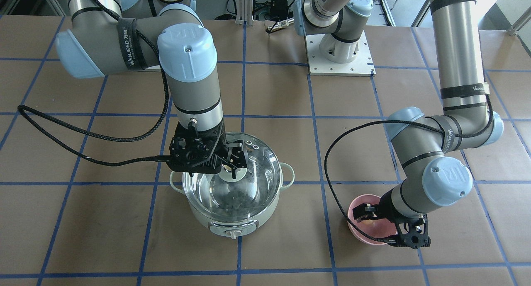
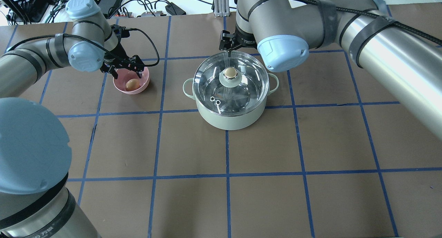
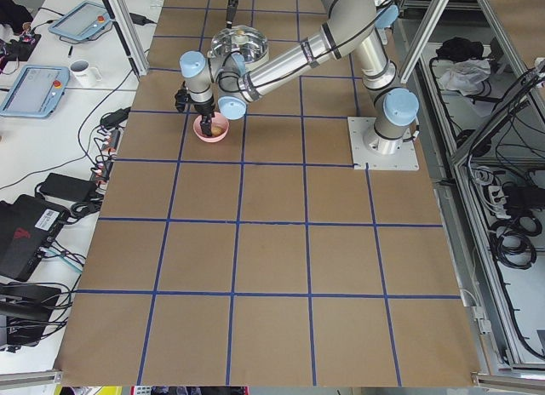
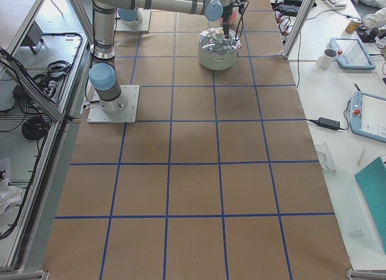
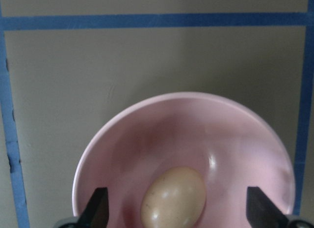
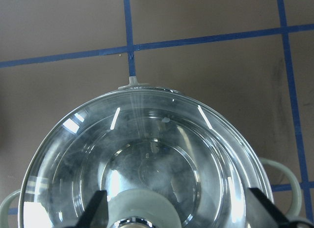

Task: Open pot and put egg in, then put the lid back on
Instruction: 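Lower the left gripper onto the egg while the right gripper grasps the lid knob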

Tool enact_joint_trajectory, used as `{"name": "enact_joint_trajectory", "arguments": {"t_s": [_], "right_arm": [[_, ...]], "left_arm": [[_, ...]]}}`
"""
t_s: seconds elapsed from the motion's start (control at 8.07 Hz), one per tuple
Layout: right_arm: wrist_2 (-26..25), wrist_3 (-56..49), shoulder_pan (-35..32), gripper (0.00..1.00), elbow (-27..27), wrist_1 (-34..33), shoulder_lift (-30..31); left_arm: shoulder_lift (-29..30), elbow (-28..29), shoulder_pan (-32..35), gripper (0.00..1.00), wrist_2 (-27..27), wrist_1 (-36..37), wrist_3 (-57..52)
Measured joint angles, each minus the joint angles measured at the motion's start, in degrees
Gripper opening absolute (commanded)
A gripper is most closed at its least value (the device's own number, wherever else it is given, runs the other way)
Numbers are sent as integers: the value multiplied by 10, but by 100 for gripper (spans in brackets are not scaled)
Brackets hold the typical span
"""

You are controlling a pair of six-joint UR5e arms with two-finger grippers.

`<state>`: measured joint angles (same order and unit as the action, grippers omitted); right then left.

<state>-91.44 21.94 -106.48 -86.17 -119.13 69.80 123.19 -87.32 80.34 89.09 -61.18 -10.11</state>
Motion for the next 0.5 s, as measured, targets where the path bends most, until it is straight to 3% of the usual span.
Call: {"name": "enact_joint_trajectory", "arguments": {"t_s": [0.37, 0.5], "right_arm": [[-4, 36, -21, 100, 0, -7, -21], [-5, 40, -26, 94, 0, -8, -24]], "left_arm": [[6, -6, 0, 100, -2, 2, 3], [8, -10, 0, 87, -2, 3, 2]]}}
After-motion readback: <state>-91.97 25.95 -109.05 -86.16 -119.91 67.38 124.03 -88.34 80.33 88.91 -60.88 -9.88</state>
